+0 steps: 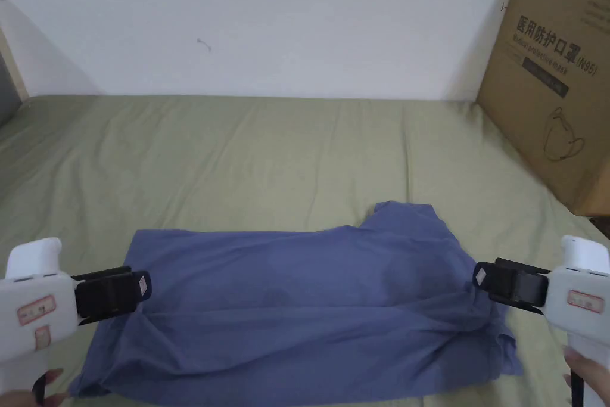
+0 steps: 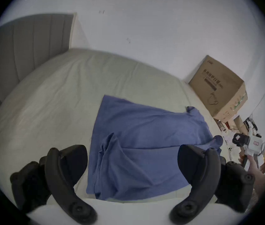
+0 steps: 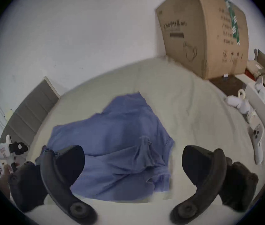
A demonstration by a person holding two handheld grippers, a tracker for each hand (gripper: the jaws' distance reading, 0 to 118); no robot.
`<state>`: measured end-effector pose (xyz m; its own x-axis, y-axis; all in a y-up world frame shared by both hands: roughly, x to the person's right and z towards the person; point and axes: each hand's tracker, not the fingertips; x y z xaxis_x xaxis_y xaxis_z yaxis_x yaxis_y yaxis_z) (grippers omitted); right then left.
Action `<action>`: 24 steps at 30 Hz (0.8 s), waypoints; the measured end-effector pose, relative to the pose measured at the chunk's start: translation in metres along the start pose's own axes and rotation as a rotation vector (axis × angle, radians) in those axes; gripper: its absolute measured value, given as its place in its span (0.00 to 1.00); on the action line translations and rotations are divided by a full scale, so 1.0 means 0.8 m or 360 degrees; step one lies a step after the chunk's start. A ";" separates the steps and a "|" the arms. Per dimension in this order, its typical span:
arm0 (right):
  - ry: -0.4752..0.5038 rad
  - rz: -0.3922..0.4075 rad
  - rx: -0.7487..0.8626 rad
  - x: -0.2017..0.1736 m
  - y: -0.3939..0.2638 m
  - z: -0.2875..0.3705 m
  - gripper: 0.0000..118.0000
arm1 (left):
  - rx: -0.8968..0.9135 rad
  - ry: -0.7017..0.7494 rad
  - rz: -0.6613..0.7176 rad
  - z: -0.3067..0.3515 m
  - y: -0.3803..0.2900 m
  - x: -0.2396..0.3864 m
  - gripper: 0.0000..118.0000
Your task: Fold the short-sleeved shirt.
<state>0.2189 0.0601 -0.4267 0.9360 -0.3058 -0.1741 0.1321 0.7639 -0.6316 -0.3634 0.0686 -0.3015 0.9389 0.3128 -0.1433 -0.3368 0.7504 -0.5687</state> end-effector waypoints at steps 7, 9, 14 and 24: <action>0.0147 -0.0015 0.0414 -0.059 -0.044 0.122 0.32 | 0.0410 -0.0015 -0.0176 0.114 -0.050 0.060 0.01; 0.0123 0.0069 0.0503 -0.077 -0.052 0.136 0.00 | 0.0474 0.0113 -0.0257 0.131 -0.063 0.073 0.01; 0.0198 0.0223 0.0460 -0.109 -0.046 0.151 0.00 | 0.0338 0.0116 -0.0167 0.141 -0.035 0.057 0.01; 0.0157 0.0268 0.0329 -0.117 -0.032 0.139 0.00 | -0.0517 0.0392 0.0064 -0.024 -0.025 -0.063 0.98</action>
<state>0.1646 0.1323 -0.3102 0.9154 -0.2107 -0.3430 0.0504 0.9054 -0.4216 -0.4024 0.0264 -0.2984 0.9275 0.1597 -0.3381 -0.3710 0.5053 -0.7791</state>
